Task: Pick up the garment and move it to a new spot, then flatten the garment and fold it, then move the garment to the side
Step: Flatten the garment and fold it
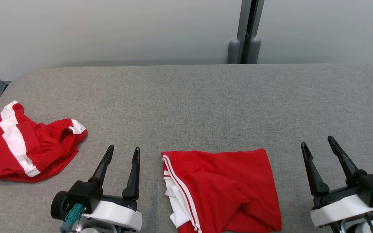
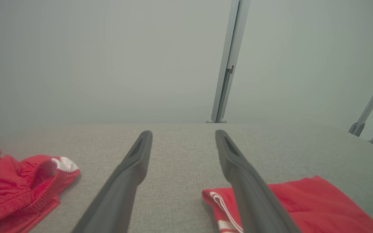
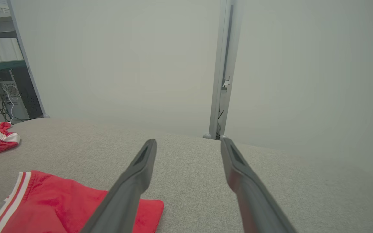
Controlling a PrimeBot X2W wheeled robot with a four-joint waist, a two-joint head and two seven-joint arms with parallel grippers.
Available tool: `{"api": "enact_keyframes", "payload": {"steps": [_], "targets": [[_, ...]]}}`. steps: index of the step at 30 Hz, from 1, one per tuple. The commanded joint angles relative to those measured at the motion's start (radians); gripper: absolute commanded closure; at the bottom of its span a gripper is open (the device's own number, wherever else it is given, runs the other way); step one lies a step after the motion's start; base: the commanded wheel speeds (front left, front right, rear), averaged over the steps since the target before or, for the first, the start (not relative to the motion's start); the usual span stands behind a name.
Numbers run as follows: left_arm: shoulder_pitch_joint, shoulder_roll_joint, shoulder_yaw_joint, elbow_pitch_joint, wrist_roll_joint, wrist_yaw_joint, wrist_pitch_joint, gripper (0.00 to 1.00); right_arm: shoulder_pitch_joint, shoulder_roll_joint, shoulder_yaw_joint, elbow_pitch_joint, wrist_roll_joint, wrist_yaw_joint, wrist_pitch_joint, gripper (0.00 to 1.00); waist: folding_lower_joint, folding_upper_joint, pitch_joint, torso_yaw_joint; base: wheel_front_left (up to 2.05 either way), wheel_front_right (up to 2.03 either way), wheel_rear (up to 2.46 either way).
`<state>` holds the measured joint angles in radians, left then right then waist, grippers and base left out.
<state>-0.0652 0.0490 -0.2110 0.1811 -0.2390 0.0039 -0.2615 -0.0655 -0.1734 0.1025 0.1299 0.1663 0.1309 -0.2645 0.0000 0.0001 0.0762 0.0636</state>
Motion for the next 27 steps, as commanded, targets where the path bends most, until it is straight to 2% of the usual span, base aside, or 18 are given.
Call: {"api": "enact_keyframes", "payload": {"steps": [1,7,11,12,13,14,21,27], "targets": [[-0.003,0.003,0.001,0.004,0.001,-0.003,-0.003,0.0,0.012,-0.009,-0.001,0.001,-0.007,0.0,-0.001,0.0,0.0,-0.0001,0.0,0.002,0.0,0.0,0.0],[0.004,0.003,-0.001,0.008,0.002,-0.002,-0.003,0.0,0.019,-0.018,0.041,-0.005,0.005,0.0,-0.001,0.0,0.0,-0.0001,-0.001,0.009,0.0,0.0,0.0],[0.008,0.004,0.0,0.01,0.005,-0.001,-0.003,0.0,0.035,-0.057,0.141,-0.018,0.044,0.0,-0.001,0.0,0.0,-0.0001,-0.004,0.011,0.0,0.0,0.0],[0.007,0.003,0.001,0.01,0.004,-0.001,-0.003,0.0,0.038,-0.07,0.183,-0.026,0.06,0.0,-0.001,0.0,0.0,-0.0001,-0.004,0.012,0.0,0.0,0.0],[0.003,0.004,0.002,0.01,0.003,0.0,-0.003,0.0,0.037,-0.114,0.289,-0.043,0.084,0.0,0.007,0.0,0.0,-0.0001,-0.002,0.014,0.0,0.0,0.0],[0.003,0.004,0.002,0.01,0.003,0.0,-0.003,0.0,0.037,-0.114,0.289,-0.043,0.084,0.0,0.007,0.0,0.0,-0.0001,-0.002,0.014,0.0,0.0,0.0],[-0.017,0.003,0.008,0.014,0.0,-0.001,-0.003,0.0,-0.028,-0.242,0.627,-0.055,0.162,0.0,0.061,0.0,0.0,-0.0001,0.011,0.024,0.0,0.0,0.0],[-0.032,0.003,-0.004,0.02,-0.009,0.002,-0.003,0.0,-0.142,-0.284,0.84,0.004,0.19,0.0,0.1,0.0,0.0,-0.0001,0.024,0.056,0.0,0.0,0.0]]}}
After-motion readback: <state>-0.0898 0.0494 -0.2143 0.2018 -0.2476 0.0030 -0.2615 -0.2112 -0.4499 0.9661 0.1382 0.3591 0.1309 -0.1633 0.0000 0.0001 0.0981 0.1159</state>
